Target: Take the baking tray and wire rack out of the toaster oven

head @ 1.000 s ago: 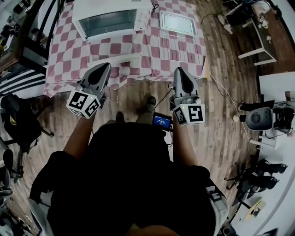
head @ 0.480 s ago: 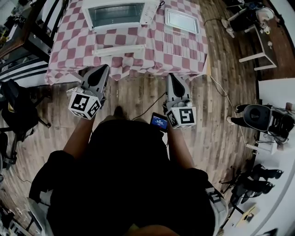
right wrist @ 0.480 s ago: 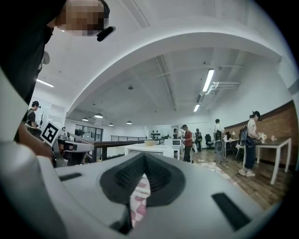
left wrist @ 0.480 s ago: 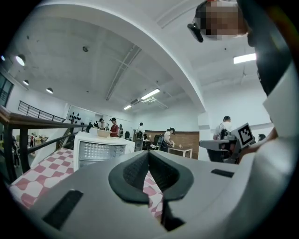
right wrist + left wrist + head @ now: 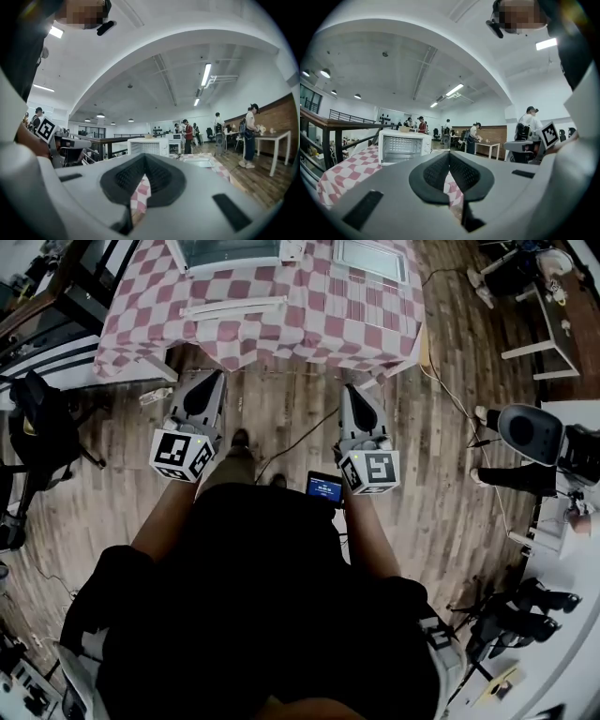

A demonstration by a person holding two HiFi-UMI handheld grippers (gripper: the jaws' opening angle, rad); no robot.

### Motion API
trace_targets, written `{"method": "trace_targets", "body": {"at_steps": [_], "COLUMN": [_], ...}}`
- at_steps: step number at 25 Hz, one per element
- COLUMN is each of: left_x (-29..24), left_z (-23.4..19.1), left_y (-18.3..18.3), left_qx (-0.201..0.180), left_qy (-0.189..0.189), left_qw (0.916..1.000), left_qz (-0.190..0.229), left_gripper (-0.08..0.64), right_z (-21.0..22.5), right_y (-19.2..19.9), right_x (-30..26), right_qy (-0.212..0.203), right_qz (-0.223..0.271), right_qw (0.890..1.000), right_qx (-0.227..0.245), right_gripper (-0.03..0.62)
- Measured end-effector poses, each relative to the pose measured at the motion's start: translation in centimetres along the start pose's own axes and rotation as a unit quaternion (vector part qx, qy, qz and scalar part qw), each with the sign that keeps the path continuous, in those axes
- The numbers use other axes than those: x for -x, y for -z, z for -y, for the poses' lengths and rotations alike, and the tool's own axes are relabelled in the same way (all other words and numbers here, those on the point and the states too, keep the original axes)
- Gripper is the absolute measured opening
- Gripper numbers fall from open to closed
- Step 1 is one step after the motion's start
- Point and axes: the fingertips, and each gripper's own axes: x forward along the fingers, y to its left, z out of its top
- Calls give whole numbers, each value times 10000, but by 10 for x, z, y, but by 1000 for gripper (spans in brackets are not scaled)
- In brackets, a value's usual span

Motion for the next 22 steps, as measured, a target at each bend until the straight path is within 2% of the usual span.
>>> {"method": "trace_targets", "body": {"at_steps": [3,8,14,22], "left_x": [17,40,48,59], "left_z": [20,41,76,96], "left_y": [8,25,20,17], "left_qx": [1,180,198,196], "left_qy": [-68,-123,14,-56], "left_qw": [10000,9995,9997,9997], "left_qz": [-37,-233,-144,-132], "left_gripper": [-9,-9,-9,-9], "right_z": [6,8,19,18], "right_y": [13,14,17,12], "right_x": [27,54,88,117], "right_qy": [12,23,90,146], "right_qz": [-42,85,94,188], "right_qw": [10000,9998,9998,9996], "right_qx": [-34,-166,-169,-154], "right_gripper": [3,3,3,3]}}
